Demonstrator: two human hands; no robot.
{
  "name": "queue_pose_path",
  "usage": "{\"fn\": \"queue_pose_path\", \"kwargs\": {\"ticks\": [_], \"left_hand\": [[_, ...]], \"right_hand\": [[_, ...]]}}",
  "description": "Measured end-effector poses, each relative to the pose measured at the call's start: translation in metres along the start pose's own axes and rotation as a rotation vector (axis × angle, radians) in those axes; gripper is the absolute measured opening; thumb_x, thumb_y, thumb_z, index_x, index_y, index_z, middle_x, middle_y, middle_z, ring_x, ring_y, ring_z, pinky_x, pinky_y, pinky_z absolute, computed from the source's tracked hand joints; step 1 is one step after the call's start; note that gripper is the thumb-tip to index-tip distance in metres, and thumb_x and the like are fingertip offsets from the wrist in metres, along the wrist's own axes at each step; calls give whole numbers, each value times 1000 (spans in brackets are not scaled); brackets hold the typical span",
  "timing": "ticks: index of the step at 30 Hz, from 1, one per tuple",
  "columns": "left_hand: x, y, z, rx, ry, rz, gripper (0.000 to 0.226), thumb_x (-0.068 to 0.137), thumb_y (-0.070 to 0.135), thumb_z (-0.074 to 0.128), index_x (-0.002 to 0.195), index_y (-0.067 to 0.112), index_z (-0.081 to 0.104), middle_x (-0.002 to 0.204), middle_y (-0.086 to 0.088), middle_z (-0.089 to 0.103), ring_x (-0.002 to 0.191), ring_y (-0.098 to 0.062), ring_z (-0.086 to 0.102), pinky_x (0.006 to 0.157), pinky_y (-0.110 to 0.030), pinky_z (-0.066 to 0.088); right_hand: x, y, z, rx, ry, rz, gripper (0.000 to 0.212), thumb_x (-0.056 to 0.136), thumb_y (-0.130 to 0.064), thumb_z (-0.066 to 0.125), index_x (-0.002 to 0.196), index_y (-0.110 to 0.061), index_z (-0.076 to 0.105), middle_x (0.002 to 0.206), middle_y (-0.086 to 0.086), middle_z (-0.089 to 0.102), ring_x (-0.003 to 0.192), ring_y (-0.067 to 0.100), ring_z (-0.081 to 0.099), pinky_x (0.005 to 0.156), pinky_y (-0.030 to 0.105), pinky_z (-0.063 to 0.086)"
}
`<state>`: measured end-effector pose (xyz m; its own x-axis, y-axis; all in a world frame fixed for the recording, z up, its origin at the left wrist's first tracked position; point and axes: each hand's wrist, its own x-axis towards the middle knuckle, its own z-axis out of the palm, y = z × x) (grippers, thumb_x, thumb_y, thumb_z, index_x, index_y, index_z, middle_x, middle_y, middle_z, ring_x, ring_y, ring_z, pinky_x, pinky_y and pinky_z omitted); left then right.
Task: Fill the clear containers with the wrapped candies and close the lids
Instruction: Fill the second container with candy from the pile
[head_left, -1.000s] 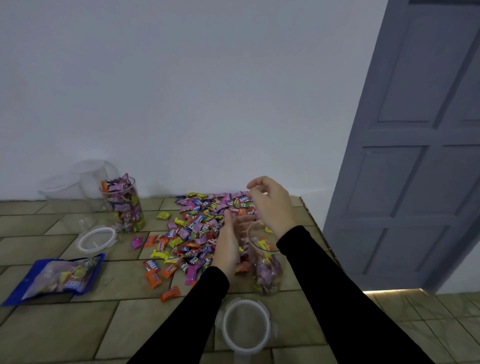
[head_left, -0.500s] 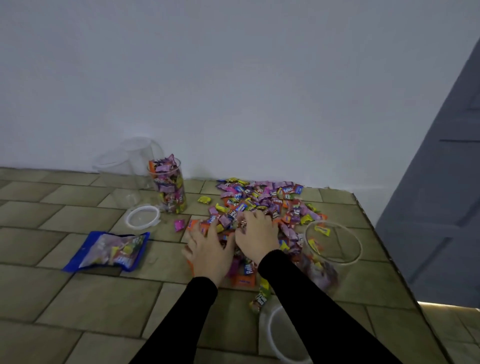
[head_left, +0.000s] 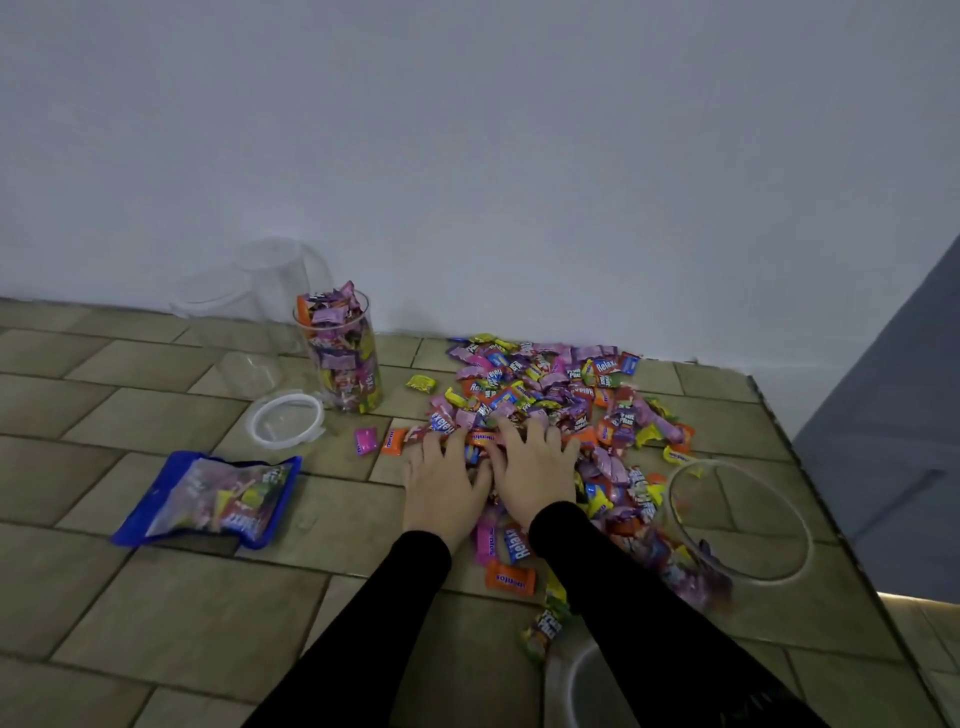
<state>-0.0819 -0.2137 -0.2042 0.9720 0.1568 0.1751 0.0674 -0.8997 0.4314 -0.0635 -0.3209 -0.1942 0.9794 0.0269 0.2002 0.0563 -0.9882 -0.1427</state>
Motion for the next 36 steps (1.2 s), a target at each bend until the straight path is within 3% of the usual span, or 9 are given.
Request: {"fn": "queue_pose_path", "kwargs": {"ticks": [2, 6, 15, 21, 27, 30, 32, 34, 36], "left_hand": [[9, -3, 4, -54, 27, 23, 41, 95, 39, 48, 129, 17, 53, 123, -8, 53, 114, -27, 45, 98, -36, 32], [14, -7, 7, -116, 50, 30, 27, 99, 33, 45, 115, 14, 57, 108, -6, 60, 100, -24, 52, 86, -33, 34], [8, -3, 0, -264, 60, 0, 24, 102, 33, 38, 86, 15, 45, 76, 1, 49, 78, -21, 45, 66, -31, 24], [5, -5, 0, -390, 89, -9, 25, 98, 21, 45, 74, 15, 43, 67, 4, 41, 74, -20, 43, 62, -29, 22], [-5, -6, -3, -571, 188, 12, 26, 94, 15, 53, 70, 20, 43, 69, 2, 45, 69, -18, 44, 60, -26, 33], [-4, -8, -7, -581, 239, 54, 29, 94, 10, 52, 67, 13, 41, 64, 0, 39, 62, -21, 41, 59, -37, 34], [-3, -7, -9, -583, 260, 88, 34, 93, 7, 52, 65, 17, 36, 61, 2, 34, 59, -16, 35, 57, -33, 30], [-3, -3, -14, -606, 283, 104, 38, 92, 5, 53, 63, 19, 32, 60, 3, 32, 57, -12, 31, 55, -27, 26], [0, 4, -20, -625, 310, 99, 38, 91, 4, 55, 63, 18, 32, 58, 2, 32, 56, -11, 30, 53, -22, 24]], "right_hand": [[4, 1, 4, -22, 17, -3, 40, 86, -46, 48, 111, -22, 69, 87, 11, 64, 76, 32, 60, 69, 43, 48], [5, 3, 12, 34, 4, -41, 42, 100, -46, 34, 132, -23, 51, 113, 11, 58, 103, 33, 52, 87, 43, 36], [5, 7, 5, 120, -84, 24, 41, 102, -47, 24, 121, -24, 52, 109, 7, 65, 104, 31, 55, 90, 44, 31], [2, 6, 3, 267, -68, 65, 44, 102, -49, 22, 120, -25, 54, 100, 3, 68, 95, 29, 60, 89, 44, 31], [-7, 0, -10, 350, 65, 60, 44, 101, -48, 24, 126, -27, 54, 98, -4, 70, 95, 20, 63, 104, 45, 29], [-9, -4, -18, 419, 111, 54, 42, 100, -49, 25, 108, -24, 58, 80, -7, 63, 81, 18, 61, 99, 46, 38], [-11, -6, -25, 494, 142, 54, 42, 100, -49, 25, 102, -22, 58, 66, -10, 52, 66, 16, 55, 86, 45, 47], [-12, -8, -33, 565, 163, 69, 44, 100, -49, 27, 110, -21, 59, 69, -8, 56, 66, 17, 57, 72, 40, 50], [-12, -9, -43, 623, 170, 84, 45, 100, -48, 28, 120, -20, 57, 83, -4, 65, 77, 17, 62, 72, 37, 50]]}}
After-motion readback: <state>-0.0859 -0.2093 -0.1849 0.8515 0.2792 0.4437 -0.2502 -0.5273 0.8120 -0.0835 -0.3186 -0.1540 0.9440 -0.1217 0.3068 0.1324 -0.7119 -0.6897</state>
